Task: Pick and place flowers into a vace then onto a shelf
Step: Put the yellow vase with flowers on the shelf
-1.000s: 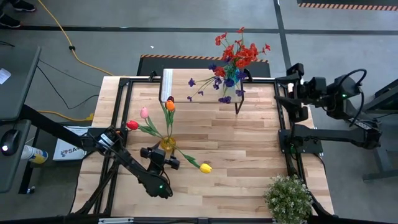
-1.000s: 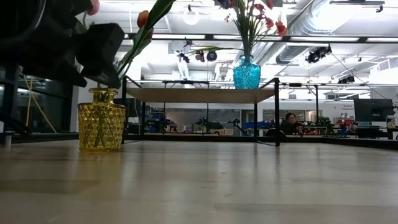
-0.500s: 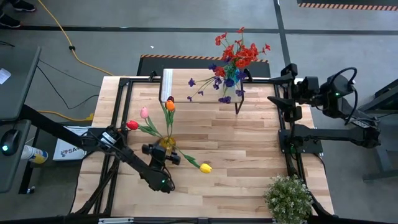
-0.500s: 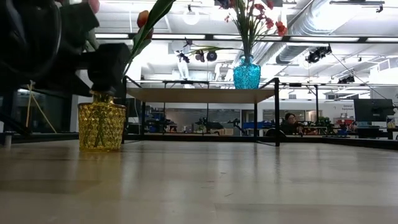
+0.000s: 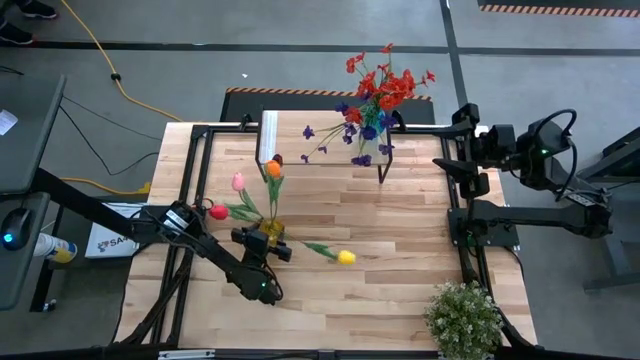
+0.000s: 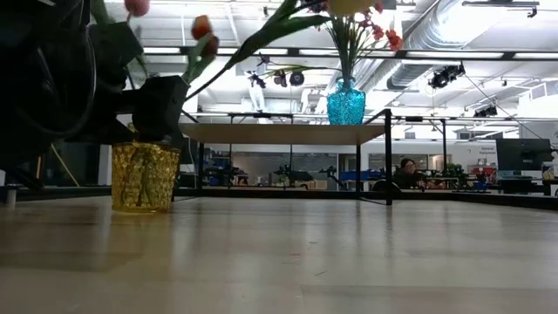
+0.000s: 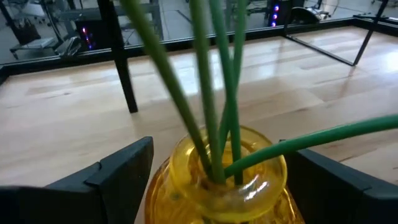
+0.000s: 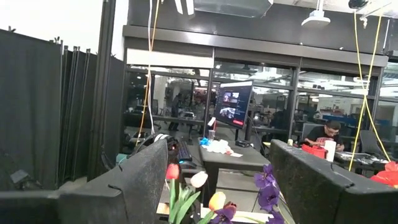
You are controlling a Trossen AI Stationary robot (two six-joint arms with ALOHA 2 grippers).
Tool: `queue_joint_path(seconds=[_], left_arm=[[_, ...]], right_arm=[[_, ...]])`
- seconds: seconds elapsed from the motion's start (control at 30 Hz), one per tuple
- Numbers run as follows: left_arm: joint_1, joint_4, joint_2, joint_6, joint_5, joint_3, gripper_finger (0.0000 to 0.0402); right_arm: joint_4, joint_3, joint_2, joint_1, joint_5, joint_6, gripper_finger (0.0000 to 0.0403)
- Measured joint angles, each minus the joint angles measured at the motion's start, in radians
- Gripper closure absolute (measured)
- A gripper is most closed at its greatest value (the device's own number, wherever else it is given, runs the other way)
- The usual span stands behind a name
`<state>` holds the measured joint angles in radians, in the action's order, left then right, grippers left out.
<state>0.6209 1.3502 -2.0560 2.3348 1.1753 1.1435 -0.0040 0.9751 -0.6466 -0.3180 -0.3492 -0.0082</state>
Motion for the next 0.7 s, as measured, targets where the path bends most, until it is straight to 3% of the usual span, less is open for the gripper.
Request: queue_joint_path(seconds=[0.7], left_arm=[[0.000,-0.027,0.000,-0.053,0.037,0.000,0.0027]], right_arm=[[-0.023,0.000,0.000,0.000,0.000,0.001,0.0130]])
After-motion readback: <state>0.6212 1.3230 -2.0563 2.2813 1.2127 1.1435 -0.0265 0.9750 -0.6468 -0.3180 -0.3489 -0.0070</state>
